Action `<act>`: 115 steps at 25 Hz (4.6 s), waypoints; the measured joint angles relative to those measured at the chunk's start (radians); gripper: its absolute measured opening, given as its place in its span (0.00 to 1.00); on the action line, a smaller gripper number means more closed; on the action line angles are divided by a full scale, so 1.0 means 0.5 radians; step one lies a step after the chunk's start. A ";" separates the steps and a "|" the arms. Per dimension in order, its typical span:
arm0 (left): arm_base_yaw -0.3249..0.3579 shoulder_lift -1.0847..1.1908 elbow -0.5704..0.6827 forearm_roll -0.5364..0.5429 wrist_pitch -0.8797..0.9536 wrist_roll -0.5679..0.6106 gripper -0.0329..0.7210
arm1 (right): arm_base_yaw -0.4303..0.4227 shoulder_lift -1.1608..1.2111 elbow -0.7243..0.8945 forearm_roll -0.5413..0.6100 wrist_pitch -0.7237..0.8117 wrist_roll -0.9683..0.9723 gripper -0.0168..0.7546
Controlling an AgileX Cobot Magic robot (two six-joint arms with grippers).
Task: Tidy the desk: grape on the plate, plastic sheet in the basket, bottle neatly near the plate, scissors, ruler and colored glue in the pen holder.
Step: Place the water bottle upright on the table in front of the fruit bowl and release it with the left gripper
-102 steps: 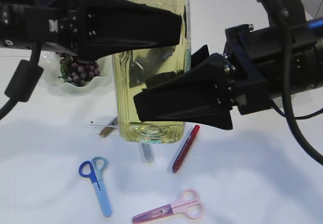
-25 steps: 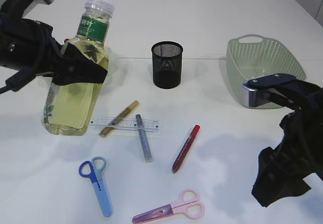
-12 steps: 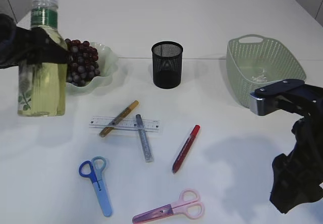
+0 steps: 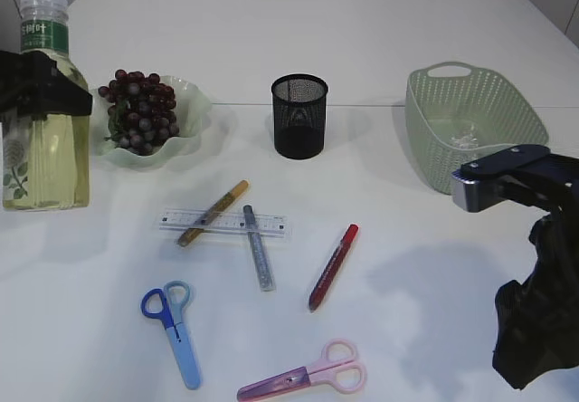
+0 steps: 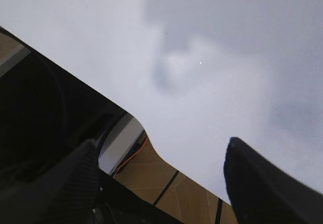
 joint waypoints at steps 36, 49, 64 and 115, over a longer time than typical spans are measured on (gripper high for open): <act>-0.024 0.118 0.451 0.358 -1.457 -0.171 0.64 | 0.000 0.000 0.000 -0.046 -0.004 0.003 0.79; -0.557 0.184 0.751 0.247 -2.529 -0.209 0.64 | 0.000 0.000 0.000 -0.110 -0.334 0.185 0.78; -0.582 0.329 0.754 0.241 -2.600 -0.456 0.64 | 0.000 0.000 0.100 -1.237 -0.622 1.626 0.78; -0.584 1.155 0.593 0.782 -3.259 -0.908 0.64 | 0.000 0.000 0.233 -1.906 -1.157 2.056 0.78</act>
